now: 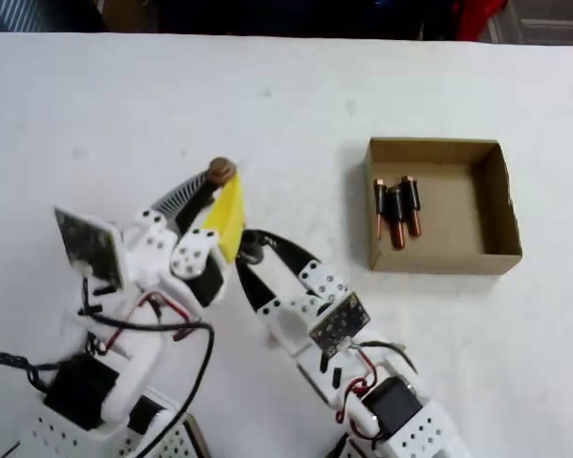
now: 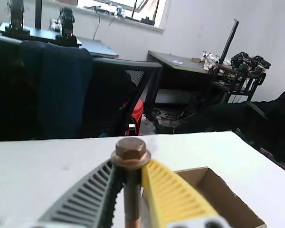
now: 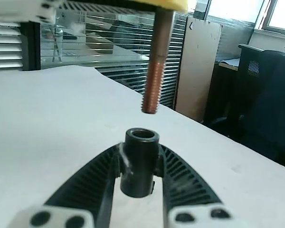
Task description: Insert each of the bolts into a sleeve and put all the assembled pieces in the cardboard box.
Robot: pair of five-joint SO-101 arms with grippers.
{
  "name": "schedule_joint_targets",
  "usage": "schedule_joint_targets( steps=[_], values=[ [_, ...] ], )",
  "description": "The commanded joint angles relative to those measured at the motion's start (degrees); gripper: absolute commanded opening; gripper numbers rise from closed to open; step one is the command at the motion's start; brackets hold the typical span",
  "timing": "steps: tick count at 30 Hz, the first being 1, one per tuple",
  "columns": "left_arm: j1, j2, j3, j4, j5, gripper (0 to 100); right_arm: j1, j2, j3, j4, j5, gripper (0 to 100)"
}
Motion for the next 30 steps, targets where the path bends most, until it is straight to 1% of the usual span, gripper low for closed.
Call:
schedule_joint_targets(
  steps=[1, 11, 14, 30],
  values=[
    [0.66, 1.54, -4.92, 0.53, 1.05, 2, -0.13, -0.40, 0.44, 0.04, 0.97, 1.7],
    [0.66, 1.54, -4.84, 2.81, 1.41, 2, -0.22, -0.40, 0.44, 1.45, 0.97, 1.7],
    [0.75, 1.54, -4.84, 4.57, 3.34, 2, -0.22, -0.40, 0.44, 1.45, 0.97, 1.7],
    [0.75, 1.54, -2.20, 4.48, 3.69, 2, -0.22, -0.40, 0.44, 1.19, 0.97, 1.7]
  ],
)
